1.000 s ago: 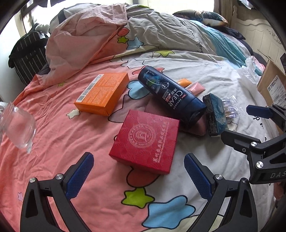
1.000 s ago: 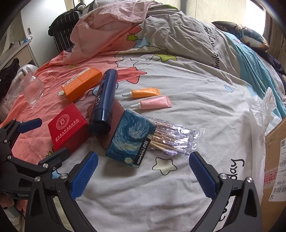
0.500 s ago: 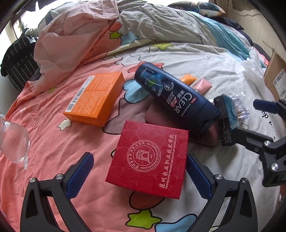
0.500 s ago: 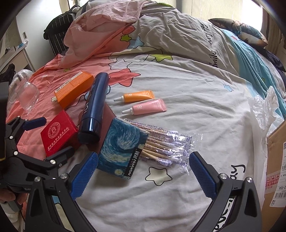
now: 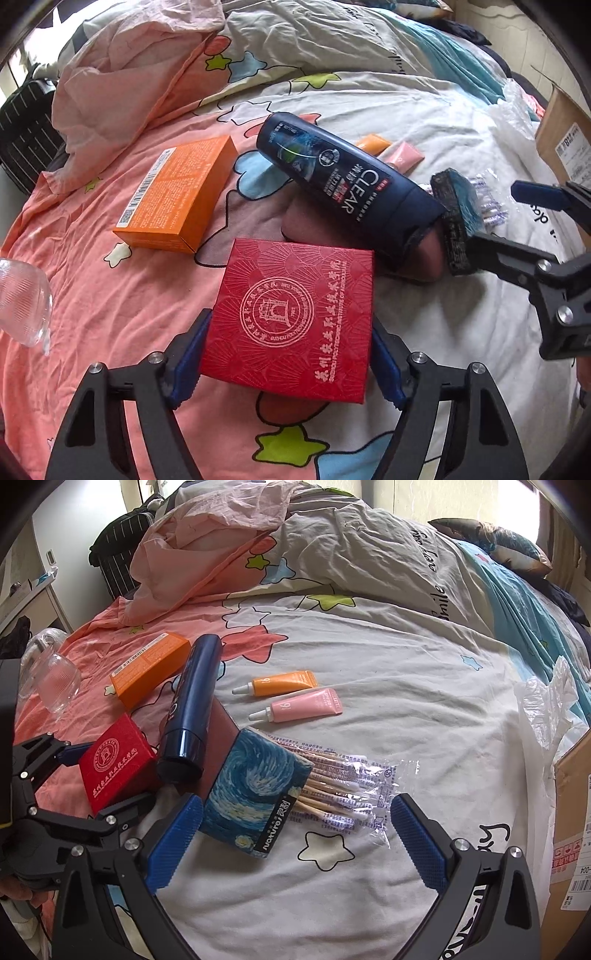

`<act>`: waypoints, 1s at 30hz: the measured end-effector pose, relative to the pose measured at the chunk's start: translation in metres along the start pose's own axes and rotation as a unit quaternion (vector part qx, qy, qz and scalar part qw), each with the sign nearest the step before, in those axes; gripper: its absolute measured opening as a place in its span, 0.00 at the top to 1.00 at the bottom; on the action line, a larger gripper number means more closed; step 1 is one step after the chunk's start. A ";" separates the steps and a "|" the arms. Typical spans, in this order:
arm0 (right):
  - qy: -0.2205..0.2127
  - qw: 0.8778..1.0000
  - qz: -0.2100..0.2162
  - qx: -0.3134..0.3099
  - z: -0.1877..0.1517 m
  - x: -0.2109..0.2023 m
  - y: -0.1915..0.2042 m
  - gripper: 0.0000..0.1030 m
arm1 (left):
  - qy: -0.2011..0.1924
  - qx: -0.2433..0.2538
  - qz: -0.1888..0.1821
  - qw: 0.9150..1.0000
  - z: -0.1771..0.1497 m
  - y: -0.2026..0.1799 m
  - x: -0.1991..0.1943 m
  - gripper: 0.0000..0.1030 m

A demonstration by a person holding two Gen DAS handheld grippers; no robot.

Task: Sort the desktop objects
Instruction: 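Close the right tool on the Starry Night tissue pack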

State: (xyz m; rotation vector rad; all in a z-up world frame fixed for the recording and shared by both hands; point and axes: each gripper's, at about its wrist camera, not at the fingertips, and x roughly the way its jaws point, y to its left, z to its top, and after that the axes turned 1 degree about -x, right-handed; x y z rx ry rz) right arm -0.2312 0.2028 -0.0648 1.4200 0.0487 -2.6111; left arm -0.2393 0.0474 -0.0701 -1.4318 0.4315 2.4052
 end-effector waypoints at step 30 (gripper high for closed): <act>0.012 0.996 0.084 0.035 -0.002 -0.005 -0.003 0.54 | -0.016 0.005 -0.035 0.999 -0.022 -0.007 -0.042 0.28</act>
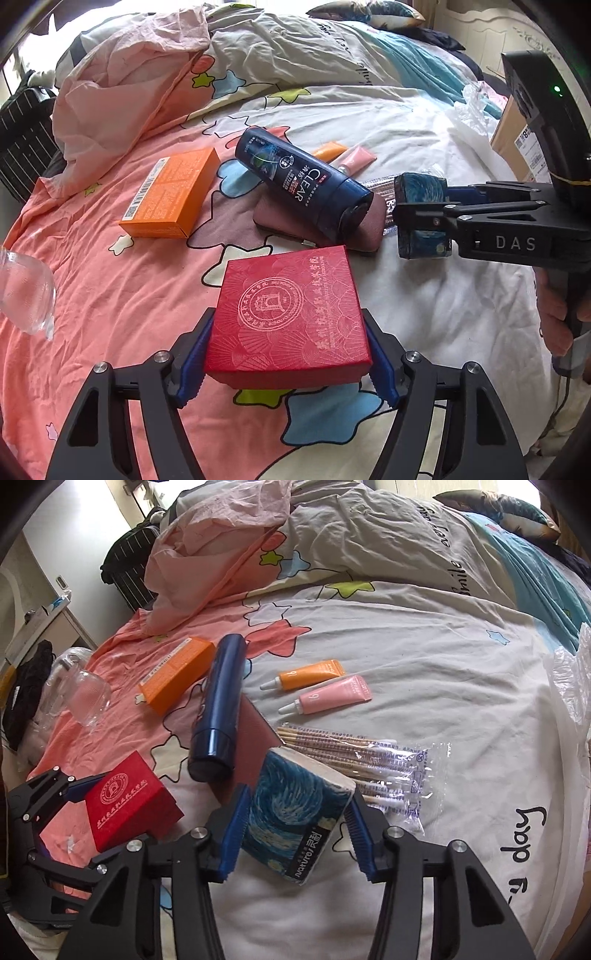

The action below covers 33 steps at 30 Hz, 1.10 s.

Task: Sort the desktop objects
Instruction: 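Close the right tool on the Starry Night tissue pack, then carry the red box and tissue pack in both tools to the cardboard box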

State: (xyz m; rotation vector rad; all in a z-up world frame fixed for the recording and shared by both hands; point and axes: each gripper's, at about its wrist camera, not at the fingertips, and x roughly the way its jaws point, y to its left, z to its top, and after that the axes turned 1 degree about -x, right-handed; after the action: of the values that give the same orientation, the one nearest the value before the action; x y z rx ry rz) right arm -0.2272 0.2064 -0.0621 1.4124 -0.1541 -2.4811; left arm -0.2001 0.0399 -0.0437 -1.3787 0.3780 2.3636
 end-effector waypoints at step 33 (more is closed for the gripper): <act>-0.042 0.998 -0.012 -0.042 -0.027 -0.081 0.031 0.54 | -0.028 0.023 0.018 0.999 -0.015 -0.040 -0.062 0.28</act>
State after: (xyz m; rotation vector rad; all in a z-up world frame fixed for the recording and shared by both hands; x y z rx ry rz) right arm -0.1589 0.2015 -0.0017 1.2854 -0.0485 -2.5362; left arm -0.1432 0.0579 0.0015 -1.2919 0.4434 2.4015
